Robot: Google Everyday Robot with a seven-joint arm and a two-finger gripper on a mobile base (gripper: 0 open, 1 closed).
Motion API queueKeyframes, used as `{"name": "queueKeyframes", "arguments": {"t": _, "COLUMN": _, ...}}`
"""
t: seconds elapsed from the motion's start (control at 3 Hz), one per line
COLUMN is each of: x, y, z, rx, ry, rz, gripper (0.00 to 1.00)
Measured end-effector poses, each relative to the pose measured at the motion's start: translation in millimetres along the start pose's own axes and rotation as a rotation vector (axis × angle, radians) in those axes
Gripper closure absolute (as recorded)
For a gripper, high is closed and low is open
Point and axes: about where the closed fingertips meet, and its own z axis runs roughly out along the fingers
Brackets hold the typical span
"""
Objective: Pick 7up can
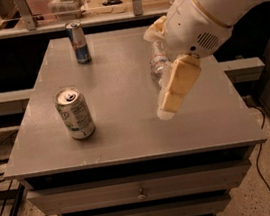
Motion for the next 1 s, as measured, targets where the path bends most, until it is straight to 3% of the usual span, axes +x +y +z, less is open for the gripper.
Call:
{"name": "queueKeyframes", "arguments": {"t": 0.33, "x": -13.7, "y": -6.3, "z": 10.8, "rx": 0.001, "ry": -0.057, "rz": 0.003, "gripper": 0.0}}
{"name": "queueKeyframes", "arguments": {"t": 0.67, "x": -45.9, "y": -21.6, "z": 37.2, "rx": -0.012, "ry": -0.14, "rz": -0.029, "gripper": 0.0}}
{"name": "queueKeyframes", "arguments": {"t": 1.0, "x": -74.3, "y": -30.6, "z": 75.4, "rx": -0.069, "ry": -0.22, "rz": -0.056, "gripper": 0.0}}
